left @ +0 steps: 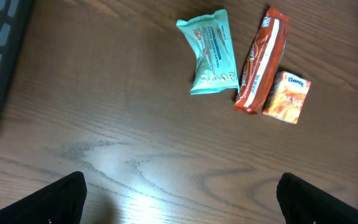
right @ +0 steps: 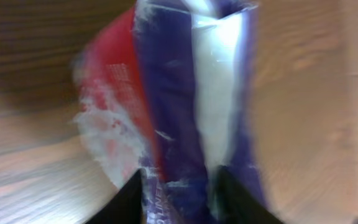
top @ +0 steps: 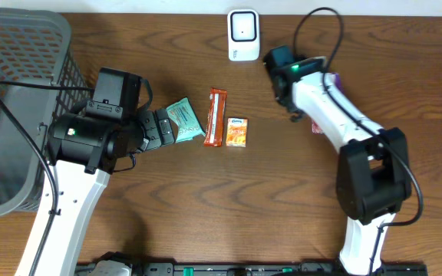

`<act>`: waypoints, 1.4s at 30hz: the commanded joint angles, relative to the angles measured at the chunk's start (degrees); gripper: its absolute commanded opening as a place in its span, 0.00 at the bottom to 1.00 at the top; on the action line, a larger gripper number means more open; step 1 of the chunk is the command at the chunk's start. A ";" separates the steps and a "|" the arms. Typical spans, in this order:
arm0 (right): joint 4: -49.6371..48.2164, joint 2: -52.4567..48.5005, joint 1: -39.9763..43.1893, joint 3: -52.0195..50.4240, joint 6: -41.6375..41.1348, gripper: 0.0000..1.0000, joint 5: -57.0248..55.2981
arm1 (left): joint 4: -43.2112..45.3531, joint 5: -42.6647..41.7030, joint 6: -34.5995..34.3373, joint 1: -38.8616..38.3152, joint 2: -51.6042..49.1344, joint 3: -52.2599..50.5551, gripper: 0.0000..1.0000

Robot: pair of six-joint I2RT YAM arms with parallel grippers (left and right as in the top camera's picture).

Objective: Scan the item barcode

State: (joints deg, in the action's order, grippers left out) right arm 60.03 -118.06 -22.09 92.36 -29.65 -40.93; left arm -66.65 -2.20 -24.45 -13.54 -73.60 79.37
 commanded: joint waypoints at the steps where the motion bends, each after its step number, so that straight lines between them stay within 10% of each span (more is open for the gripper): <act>1: -1.46 0.15 -4.35 1.18 -0.94 0.53 10.34 | -0.17 0.76 -0.28 0.13 0.09 0.26 0.98; 5: -0.98 0.22 -6.10 8.96 4.96 0.55 21.16 | -0.17 0.76 -0.28 0.13 0.09 0.26 0.98; 14: 14.69 0.22 3.08 28.65 14.64 0.99 31.69 | -0.17 0.76 -0.28 0.13 0.09 0.26 0.98; 28: 0.44 -0.07 24.83 4.35 27.56 0.97 72.63 | -0.17 0.76 -0.28 0.13 0.09 0.26 0.98; 36: -18.01 -0.07 25.18 -11.72 22.93 0.66 73.96 | -0.17 0.76 -0.28 0.13 0.09 0.26 0.98; 42: -23.85 -0.07 24.00 -16.13 20.68 0.61 74.25 | -0.17 0.76 -0.28 0.13 0.09 0.26 0.98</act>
State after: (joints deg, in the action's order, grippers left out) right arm 37.04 -118.48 2.98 78.15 -7.35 32.71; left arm -66.65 -2.17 -24.45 -13.54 -73.60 79.37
